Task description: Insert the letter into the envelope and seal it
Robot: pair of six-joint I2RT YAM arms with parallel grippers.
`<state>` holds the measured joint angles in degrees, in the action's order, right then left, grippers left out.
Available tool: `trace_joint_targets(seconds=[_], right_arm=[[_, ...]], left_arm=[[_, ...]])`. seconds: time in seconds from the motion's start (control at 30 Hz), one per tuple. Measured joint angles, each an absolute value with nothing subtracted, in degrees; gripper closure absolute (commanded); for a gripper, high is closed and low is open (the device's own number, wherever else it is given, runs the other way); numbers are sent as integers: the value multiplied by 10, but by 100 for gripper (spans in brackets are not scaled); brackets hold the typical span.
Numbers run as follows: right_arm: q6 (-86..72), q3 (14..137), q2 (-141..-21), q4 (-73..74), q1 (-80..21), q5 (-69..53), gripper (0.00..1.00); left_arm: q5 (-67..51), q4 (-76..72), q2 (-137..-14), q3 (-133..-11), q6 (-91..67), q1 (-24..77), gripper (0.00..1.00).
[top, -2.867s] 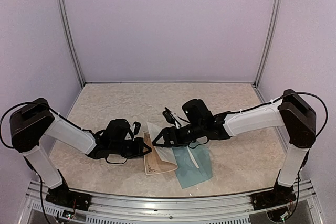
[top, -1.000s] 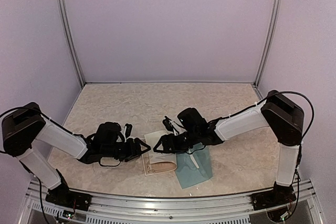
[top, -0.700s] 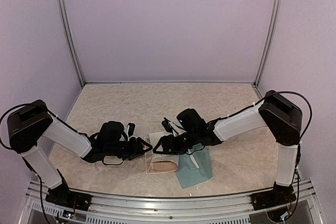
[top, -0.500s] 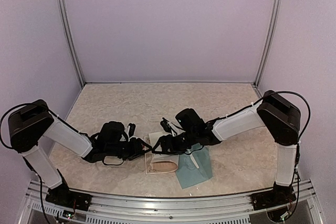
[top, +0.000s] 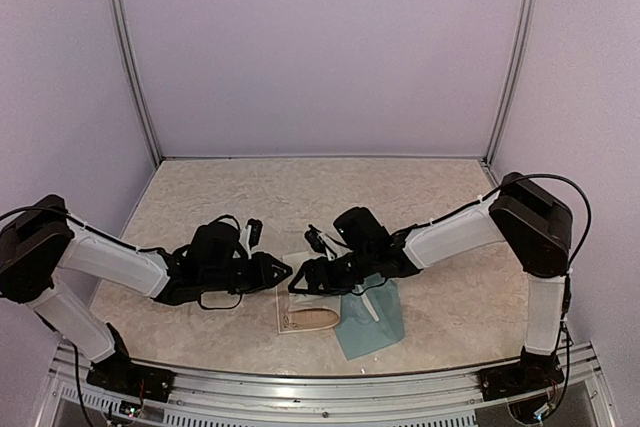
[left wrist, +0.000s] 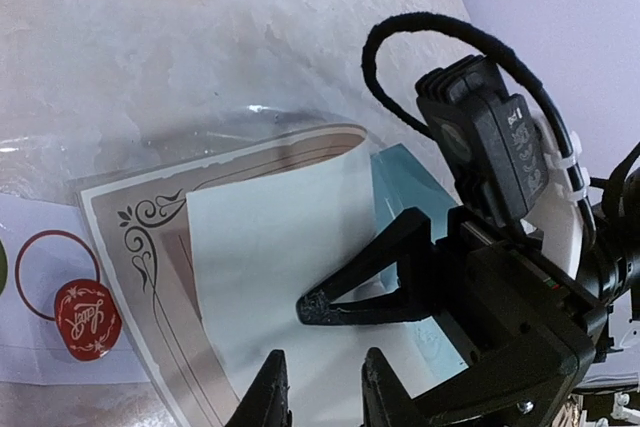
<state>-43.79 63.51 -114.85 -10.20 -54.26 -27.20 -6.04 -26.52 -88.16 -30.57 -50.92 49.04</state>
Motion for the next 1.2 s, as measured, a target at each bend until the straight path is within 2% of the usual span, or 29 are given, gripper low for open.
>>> trace_joint_targets(seconds=[0.1, 0.6, 0.97, 1.2], right_arm=[[-438, 635, -1148, -102, -543, -272, 21], [-438, 635, -1146, -101, -543, -268, 18], [-431, 593, -1006, -52, -535, -205, 15], [-448, 524, -1002, -45, -509, -194, 18]], left_arm=[[-62, -269, -891, -314, -505, 492, 82], [-101, -297, -998, -324, -509, 493, 84], [-104, -292, -1010, -338, -508, 492, 86], [-104, -292, -1010, -338, -507, 492, 86]])
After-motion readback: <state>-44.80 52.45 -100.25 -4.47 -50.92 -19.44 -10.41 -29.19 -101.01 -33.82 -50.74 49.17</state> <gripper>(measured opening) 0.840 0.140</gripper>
